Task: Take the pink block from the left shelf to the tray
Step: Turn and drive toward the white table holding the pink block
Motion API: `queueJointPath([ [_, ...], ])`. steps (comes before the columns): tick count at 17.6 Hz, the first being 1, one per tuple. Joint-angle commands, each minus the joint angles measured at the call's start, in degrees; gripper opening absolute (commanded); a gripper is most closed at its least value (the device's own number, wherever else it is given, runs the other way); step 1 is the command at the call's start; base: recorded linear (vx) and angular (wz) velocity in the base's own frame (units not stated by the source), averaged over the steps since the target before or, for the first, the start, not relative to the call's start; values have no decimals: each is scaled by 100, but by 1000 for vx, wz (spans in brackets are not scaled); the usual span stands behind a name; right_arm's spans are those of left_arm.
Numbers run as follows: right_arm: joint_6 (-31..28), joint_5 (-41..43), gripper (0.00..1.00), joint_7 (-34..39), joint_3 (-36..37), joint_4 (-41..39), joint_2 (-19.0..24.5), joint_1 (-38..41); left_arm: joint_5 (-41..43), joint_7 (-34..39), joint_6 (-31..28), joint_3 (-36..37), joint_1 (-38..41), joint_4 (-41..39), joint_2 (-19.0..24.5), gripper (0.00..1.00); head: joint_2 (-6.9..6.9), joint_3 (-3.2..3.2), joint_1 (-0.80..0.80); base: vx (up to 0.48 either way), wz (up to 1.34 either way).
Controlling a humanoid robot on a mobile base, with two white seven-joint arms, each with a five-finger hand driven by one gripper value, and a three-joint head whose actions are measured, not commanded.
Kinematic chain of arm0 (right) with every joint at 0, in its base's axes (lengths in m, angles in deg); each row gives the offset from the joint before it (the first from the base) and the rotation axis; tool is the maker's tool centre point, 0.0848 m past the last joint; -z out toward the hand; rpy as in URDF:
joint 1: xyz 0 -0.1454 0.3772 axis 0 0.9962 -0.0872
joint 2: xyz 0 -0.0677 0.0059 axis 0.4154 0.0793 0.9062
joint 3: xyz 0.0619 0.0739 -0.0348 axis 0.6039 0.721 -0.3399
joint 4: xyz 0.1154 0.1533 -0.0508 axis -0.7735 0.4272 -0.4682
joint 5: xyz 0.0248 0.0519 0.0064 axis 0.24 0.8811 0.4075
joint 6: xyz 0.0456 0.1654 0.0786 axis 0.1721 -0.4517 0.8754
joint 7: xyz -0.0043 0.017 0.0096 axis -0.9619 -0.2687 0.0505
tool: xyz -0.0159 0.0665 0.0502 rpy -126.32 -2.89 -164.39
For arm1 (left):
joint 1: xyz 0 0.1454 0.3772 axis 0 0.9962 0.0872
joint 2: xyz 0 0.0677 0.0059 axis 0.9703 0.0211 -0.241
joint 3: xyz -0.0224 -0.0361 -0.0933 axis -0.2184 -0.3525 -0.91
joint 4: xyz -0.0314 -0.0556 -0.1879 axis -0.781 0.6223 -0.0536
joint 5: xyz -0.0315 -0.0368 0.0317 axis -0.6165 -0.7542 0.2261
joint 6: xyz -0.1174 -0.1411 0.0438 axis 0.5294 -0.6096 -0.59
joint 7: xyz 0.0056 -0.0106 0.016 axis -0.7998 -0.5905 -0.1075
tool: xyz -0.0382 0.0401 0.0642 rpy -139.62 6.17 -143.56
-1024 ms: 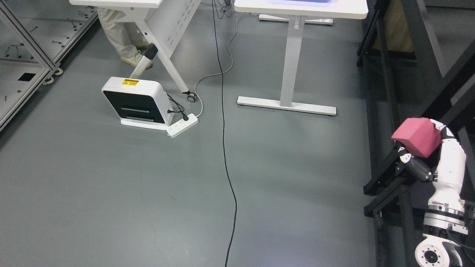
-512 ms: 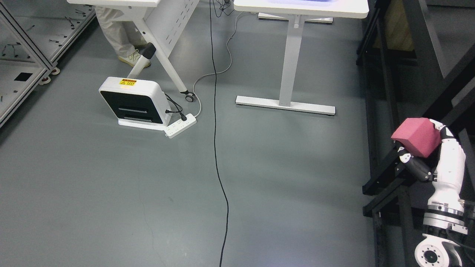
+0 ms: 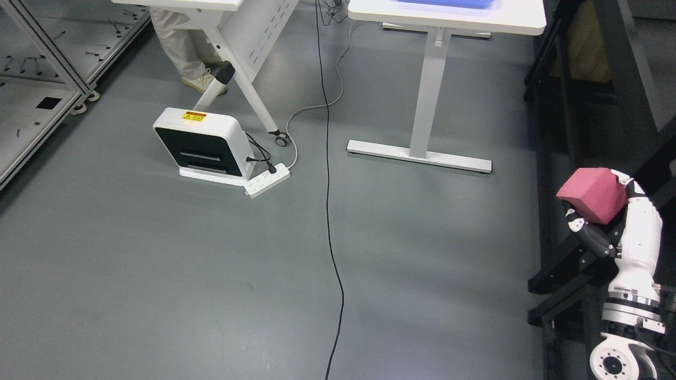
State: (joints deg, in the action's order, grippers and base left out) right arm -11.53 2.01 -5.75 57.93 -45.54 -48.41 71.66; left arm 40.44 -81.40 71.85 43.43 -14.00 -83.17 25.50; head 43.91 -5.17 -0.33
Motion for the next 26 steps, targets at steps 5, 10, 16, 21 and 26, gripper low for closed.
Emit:
queueJointPath([
  [5,1,0,4,3,-8,-1,-99,21,9,4,-6,0,53,0,100,100,0,0,0,100,297],
  [10,1,0,4,3,1,-1,-99,21,9,4,3,0,53,0,100,100,0,0,0,210,275],
  [16,1,0,4,3,-8,8,-99,21,9,4,3,0,53,0,100,100,0,0,0,292,-28],
  [21,1,0,4,3,-7,-1,-99,21,9,4,3,0,53,0,100,100,0,0,0,346,-179],
  [26,1,0,4,3,1,-1,-99,21,9,4,3,0,53,0,100,100,0,0,0,393,-217],
])
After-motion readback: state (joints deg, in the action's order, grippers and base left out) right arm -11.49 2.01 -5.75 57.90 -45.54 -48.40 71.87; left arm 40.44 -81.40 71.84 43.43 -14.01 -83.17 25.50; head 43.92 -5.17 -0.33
